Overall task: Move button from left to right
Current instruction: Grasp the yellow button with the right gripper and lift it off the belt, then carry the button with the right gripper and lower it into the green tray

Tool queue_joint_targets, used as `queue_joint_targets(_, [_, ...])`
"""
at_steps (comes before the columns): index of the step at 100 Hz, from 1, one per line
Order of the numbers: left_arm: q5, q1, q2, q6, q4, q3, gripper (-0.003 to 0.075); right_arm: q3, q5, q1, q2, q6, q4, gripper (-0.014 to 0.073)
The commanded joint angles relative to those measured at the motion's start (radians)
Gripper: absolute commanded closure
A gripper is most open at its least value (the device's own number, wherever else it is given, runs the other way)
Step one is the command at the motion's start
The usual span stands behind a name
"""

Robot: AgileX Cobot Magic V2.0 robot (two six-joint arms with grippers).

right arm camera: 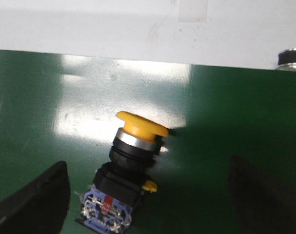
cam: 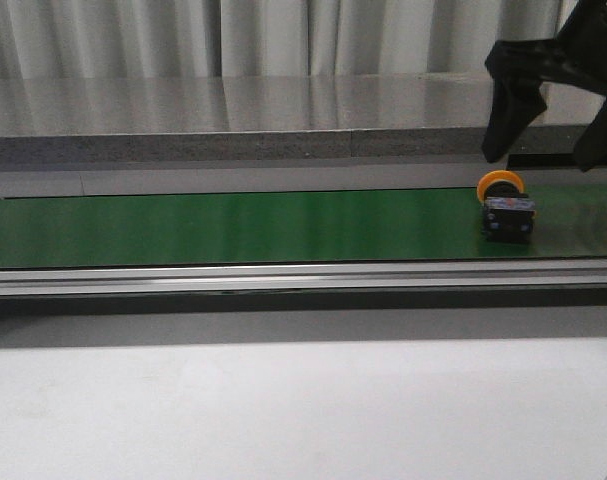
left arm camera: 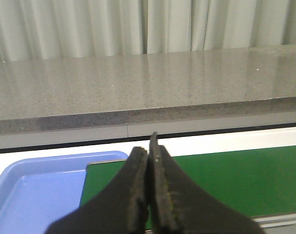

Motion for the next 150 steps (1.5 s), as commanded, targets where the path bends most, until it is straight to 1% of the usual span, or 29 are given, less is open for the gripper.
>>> queue_joint_targets(1, [-0.09, -0.01, 0.011, -0.001, -0.004, -0.028, 0.074, -0.037, -0.052, 0.0, -0.007, -0.014, -0.006, -0.0052])
queue_joint_targets(28, [-0.09, -0.01, 0.011, -0.001, -0.004, -0.028, 0.074, -0.037, -0.038, 0.0, 0.064, -0.014, -0.021, -0.005])
queue_joint_targets(34, [-0.09, -0.01, 0.011, -0.001, -0.004, -0.028, 0.074, -0.037, -0.023, 0.0, 0.076, -0.014, -0.021, -0.0025])
queue_joint_targets(39, [-0.09, -0.01, 0.011, -0.001, -0.004, -0.028, 0.074, -0.037, -0.01, 0.0, 0.08, -0.014, -0.021, 0.0025])
queue_joint_targets(44, [-0.09, -0.01, 0.011, -0.001, -0.004, -0.028, 0.074, -0.037, 0.002, 0.0, 0.08, -0.014, -0.021, 0.0101])
queue_joint_targets(56, [-0.09, -0.01, 0.011, -0.001, -0.004, -0.028, 0.074, -0.037, 0.027, 0.0, 0.074, -0.014, -0.025, 0.0339])
queue_joint_targets(59, [-0.09, -0.01, 0.011, -0.001, -0.004, -0.028, 0.074, -0.037, 0.035, 0.0, 0.073, -0.014, -0.029, 0.0382])
queue_joint_targets(63, [-0.09, -0.01, 0.011, -0.001, -0.004, -0.028, 0.074, -0.038, 0.049, 0.0, 0.07, -0.014, -0.036, 0.0429])
queue_joint_targets(68, [-0.09, -0.01, 0.011, -0.001, -0.004, -0.028, 0.074, -0.04, 0.062, -0.001, 0.067, -0.014, -0.043, 0.0456])
queue_joint_targets(84, [-0.09, -0.01, 0.011, -0.001, -0.004, -0.028, 0.074, -0.087, 0.124, -0.002, 0.047, -0.014, -0.114, 0.0463])
queue_joint_targets(100, [-0.09, -0.01, 0.011, -0.001, -0.004, -0.028, 0.074, -0.212, 0.228, -0.012, 0.043, -0.03, -0.228, 0.0463])
queue_joint_targets(108, [-0.09, -0.01, 0.011, -0.001, -0.004, -0.028, 0.074, -0.277, 0.269, -0.037, 0.043, -0.076, -0.222, 0.0463])
queue_joint_targets(117, [-0.09, -0.01, 0.011, -0.001, -0.004, -0.028, 0.074, -0.334, 0.301, -0.083, 0.043, -0.114, -0.212, 0.0463])
queue_joint_targets(127, [-0.09, -0.01, 0.011, -0.001, -0.004, -0.028, 0.074, -0.378, 0.319, -0.162, 0.043, -0.143, -0.191, 0.0463])
queue_joint_targets(150, [-0.09, -0.01, 0.011, -0.001, -0.004, -0.028, 0.074, -0.389, 0.318, -0.356, 0.05, -0.27, -0.108, 0.0463])
